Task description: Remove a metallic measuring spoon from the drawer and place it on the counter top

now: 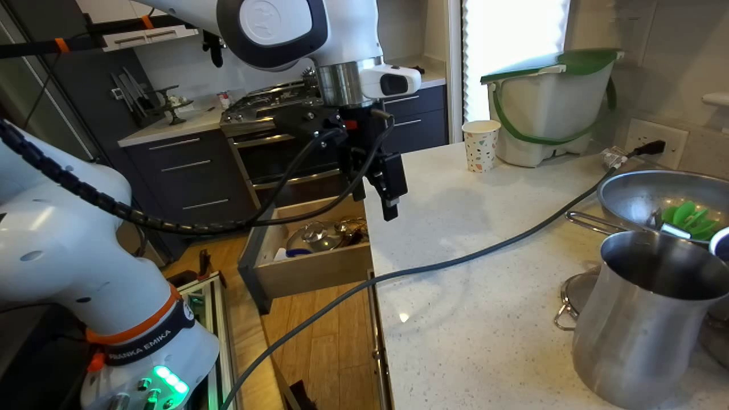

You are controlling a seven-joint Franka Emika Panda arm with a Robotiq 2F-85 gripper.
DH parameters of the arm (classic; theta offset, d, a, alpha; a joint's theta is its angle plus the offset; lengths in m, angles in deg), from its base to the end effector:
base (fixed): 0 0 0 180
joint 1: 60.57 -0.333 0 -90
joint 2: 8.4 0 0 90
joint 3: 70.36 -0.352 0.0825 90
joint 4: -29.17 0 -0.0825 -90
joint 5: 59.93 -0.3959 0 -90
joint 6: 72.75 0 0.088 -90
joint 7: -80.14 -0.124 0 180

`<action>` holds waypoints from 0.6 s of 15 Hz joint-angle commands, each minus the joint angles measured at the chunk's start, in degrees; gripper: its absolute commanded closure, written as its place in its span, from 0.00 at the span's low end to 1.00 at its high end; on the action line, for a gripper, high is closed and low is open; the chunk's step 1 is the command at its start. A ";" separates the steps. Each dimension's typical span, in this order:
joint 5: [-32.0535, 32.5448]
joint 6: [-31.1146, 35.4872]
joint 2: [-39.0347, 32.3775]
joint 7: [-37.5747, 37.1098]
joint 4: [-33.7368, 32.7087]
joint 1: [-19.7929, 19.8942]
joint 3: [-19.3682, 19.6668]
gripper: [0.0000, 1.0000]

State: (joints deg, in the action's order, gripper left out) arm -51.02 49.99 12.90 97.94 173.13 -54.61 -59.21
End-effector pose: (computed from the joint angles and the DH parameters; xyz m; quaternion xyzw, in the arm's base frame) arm 0.3949 -0.1315 0.4199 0.9980 0.0547 -0.0098 0.0285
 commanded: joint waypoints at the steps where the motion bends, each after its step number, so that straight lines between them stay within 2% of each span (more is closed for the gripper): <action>1: -0.15 -0.09 -0.02 0.10 -0.06 0.31 -0.32 0.00; 6: -0.15 -0.09 -0.02 0.10 -0.06 0.31 -0.32 0.00; 9: -3.00 1.50 -0.74 -3.89 1.95 -1.72 -2.73 0.00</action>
State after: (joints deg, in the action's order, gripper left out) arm -51.30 49.99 12.79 97.50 173.28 -54.72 -59.86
